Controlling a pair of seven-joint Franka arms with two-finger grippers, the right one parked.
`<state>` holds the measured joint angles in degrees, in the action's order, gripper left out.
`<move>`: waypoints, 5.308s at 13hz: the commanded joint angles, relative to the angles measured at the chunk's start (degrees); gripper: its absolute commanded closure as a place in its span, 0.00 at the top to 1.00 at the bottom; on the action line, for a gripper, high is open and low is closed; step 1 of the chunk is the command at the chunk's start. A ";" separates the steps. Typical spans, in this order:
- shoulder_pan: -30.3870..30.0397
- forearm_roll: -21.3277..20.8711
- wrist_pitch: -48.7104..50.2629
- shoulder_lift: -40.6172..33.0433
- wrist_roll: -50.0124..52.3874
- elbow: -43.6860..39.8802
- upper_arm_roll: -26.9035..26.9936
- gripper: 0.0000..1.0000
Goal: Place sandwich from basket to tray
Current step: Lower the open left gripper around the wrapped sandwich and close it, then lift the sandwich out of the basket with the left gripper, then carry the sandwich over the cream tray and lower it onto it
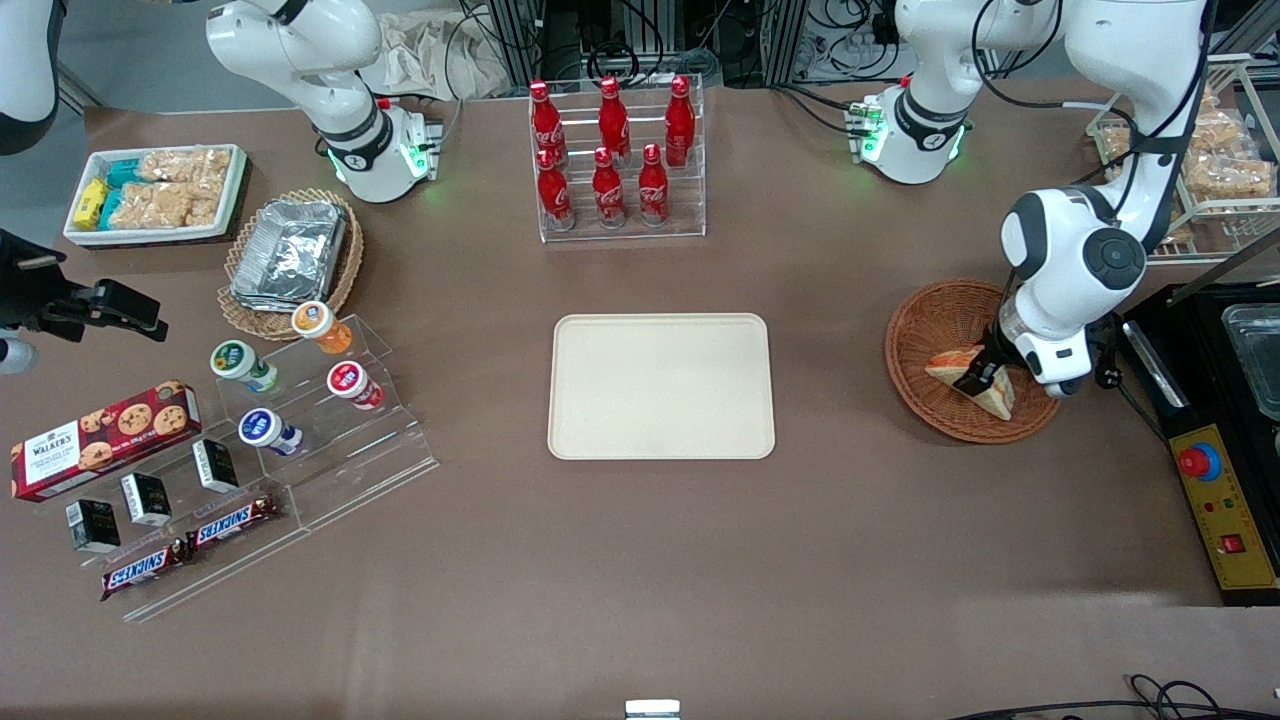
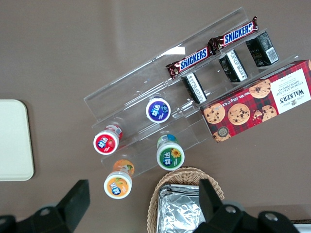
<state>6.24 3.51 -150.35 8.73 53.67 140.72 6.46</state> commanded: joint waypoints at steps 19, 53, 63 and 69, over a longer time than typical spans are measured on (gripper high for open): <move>-0.18 -2.01 33.74 -14.18 -14.64 -14.20 2.50 0.00; 5.18 -11.49 27.32 13.31 -12.38 -35.60 -33.71 0.00; 7.29 -25.04 18.61 25.11 -0.15 -35.69 -33.62 0.00; 7.73 -28.38 18.60 26.16 2.75 -35.69 -33.53 1.00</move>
<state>13.67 -23.26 -131.29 34.23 54.40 105.96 -26.98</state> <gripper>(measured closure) 0.471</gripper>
